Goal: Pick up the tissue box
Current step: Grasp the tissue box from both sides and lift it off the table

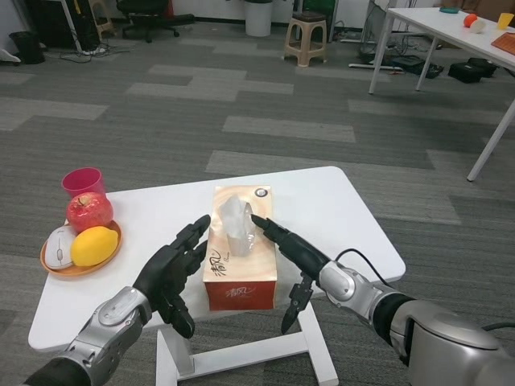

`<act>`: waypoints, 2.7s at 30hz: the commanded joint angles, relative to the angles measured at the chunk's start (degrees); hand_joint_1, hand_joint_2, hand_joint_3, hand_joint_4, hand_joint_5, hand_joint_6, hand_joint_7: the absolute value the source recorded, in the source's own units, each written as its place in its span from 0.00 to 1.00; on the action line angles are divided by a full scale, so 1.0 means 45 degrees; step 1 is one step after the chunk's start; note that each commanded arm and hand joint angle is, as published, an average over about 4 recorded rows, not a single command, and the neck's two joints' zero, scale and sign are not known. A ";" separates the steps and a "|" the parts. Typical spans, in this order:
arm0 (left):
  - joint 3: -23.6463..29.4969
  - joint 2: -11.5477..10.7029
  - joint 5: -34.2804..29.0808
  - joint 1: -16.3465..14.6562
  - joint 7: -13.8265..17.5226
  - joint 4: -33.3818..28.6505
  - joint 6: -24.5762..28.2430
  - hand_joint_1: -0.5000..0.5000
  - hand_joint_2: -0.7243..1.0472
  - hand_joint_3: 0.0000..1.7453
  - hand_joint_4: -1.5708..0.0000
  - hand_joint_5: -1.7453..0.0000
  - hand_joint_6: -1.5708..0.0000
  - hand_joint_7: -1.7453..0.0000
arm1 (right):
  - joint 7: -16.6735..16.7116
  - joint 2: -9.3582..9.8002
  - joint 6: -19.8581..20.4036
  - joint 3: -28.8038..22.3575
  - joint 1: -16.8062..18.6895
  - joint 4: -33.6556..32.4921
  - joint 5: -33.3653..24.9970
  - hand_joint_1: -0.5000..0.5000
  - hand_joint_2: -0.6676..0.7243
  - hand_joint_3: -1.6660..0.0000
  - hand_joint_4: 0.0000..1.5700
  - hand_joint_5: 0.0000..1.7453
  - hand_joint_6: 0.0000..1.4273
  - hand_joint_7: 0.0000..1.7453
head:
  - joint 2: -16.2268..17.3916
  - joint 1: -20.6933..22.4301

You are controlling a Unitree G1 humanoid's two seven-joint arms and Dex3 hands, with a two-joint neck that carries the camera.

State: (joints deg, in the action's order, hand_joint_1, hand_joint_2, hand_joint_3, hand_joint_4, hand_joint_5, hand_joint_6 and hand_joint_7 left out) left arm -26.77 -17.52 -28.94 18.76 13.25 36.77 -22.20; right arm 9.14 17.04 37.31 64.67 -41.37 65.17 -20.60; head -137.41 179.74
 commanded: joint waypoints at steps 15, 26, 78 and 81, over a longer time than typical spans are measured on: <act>0.1099 0.0163 0.0132 -0.0653 0.0214 -0.0852 0.0319 1.00 0.10 0.00 1.00 0.82 1.00 1.00 | -0.0429 0.0077 0.0141 -0.1538 0.0107 -0.0279 0.0023 0.04 0.59 0.95 0.00 0.00 0.00 0.08 | -0.0127 -0.0032; 0.2432 0.0642 0.0396 -0.0634 0.0170 -0.0623 0.0207 1.00 0.10 0.00 1.00 0.82 1.00 1.00 | -0.0478 0.0120 0.0146 -0.2632 0.0356 -0.0323 0.0027 0.05 0.59 0.95 0.00 0.00 0.00 0.08 | -0.0084 0.0104; -0.0947 0.1433 0.1421 0.3458 -0.1793 0.4856 -0.0789 1.00 0.15 0.00 1.00 0.88 1.00 1.00 | 0.2295 -0.1735 -0.0108 0.0005 -0.1001 0.3984 0.0047 0.04 0.45 0.95 0.00 0.00 0.00 0.08 | -0.0180 0.0110; -0.0971 0.1433 0.1446 0.3448 -0.1793 0.4856 -0.0794 1.00 0.15 0.00 1.00 0.88 1.00 1.00 | 0.2305 -0.1735 -0.0108 0.0063 -0.1001 0.3915 0.0047 0.04 0.45 0.95 0.00 0.00 0.00 0.08 | -0.0166 0.0074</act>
State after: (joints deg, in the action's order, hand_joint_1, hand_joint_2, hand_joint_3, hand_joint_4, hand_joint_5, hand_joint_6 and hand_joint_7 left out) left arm -30.87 -11.38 -22.97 34.07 4.94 58.20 -25.98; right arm 19.12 9.14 37.22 64.67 -44.40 83.14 -20.29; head -138.18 180.14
